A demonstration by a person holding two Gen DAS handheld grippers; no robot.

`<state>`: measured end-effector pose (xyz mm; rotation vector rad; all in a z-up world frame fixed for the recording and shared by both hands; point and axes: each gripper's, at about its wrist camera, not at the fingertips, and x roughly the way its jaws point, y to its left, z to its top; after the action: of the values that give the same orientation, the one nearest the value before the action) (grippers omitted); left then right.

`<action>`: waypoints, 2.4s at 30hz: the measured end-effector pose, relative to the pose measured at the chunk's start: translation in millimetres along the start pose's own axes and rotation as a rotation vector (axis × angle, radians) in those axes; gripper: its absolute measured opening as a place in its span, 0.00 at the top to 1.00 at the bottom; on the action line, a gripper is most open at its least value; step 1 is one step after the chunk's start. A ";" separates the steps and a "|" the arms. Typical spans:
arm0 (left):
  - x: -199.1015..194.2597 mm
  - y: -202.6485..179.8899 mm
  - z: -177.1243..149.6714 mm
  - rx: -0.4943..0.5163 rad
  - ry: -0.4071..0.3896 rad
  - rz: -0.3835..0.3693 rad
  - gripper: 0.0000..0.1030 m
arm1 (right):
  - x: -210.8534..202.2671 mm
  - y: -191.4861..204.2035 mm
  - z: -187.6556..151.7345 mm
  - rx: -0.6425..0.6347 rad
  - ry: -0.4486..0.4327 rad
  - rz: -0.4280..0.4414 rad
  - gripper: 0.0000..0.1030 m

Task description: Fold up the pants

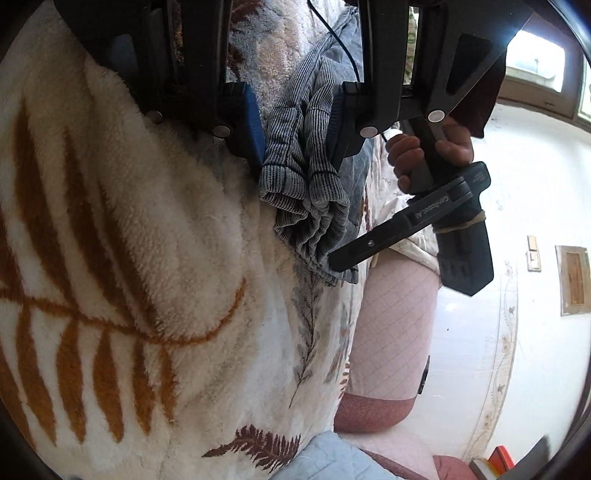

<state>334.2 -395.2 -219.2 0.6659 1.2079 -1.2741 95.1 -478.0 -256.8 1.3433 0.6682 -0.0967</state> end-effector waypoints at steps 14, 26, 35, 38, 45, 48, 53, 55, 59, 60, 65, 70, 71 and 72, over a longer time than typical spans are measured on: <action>-25.6 8.0 -9.2 -0.068 -0.158 -0.019 0.84 | 4.2 28.0 -9.9 -0.153 -0.019 -0.071 0.83; -126.5 18.3 -61.4 -0.143 -0.385 -0.078 0.84 | -10.3 114.9 -67.8 -0.495 -0.093 -0.058 0.84; -204.9 52.7 -166.0 -0.270 -0.511 -0.029 0.85 | 14.8 186.2 -148.6 -0.738 0.004 0.038 0.84; -210.2 70.1 -202.0 -0.325 -0.503 0.008 0.85 | 36.3 200.9 -178.0 -0.803 0.065 0.030 0.84; -178.1 126.8 -277.0 -0.517 -0.404 0.084 0.85 | 107.4 190.0 -227.1 -0.845 0.292 -0.056 0.84; -166.2 140.9 -303.9 -0.586 -0.381 0.106 0.85 | 134.4 177.0 -239.6 -0.852 0.387 -0.091 0.84; -172.7 132.3 -320.9 -0.598 -0.396 0.124 0.85 | 153.5 158.0 -254.3 -0.820 0.512 -0.137 0.72; -180.0 123.7 -317.3 -0.580 -0.420 0.131 0.85 | 148.5 158.3 -247.0 -0.763 0.539 -0.092 0.69; -177.0 114.8 -309.6 -0.583 -0.403 0.158 0.85 | 118.7 172.7 -219.9 -0.745 0.447 0.031 0.69; -173.5 114.2 -309.9 -0.584 -0.389 0.170 0.85 | 112.0 173.5 -211.4 -0.727 0.418 0.045 0.69; -152.9 101.9 -319.7 -0.572 -0.314 0.208 0.85 | 99.0 160.7 -164.9 -0.607 0.276 0.004 0.69; -132.3 84.2 -321.1 -0.536 -0.246 0.254 0.85 | 104.1 149.8 -146.0 -0.547 0.215 -0.043 0.69; -129.1 80.6 -319.8 -0.524 -0.237 0.266 0.85 | 104.9 149.8 -145.3 -0.551 0.210 -0.050 0.69; -127.4 77.5 -318.4 -0.513 -0.235 0.272 0.85 | 106.0 148.2 -144.6 -0.544 0.211 -0.054 0.69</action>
<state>329.4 -43.7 -213.8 0.2809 1.1412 -0.7470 189.1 -275.4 -191.7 0.8159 0.8375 0.1771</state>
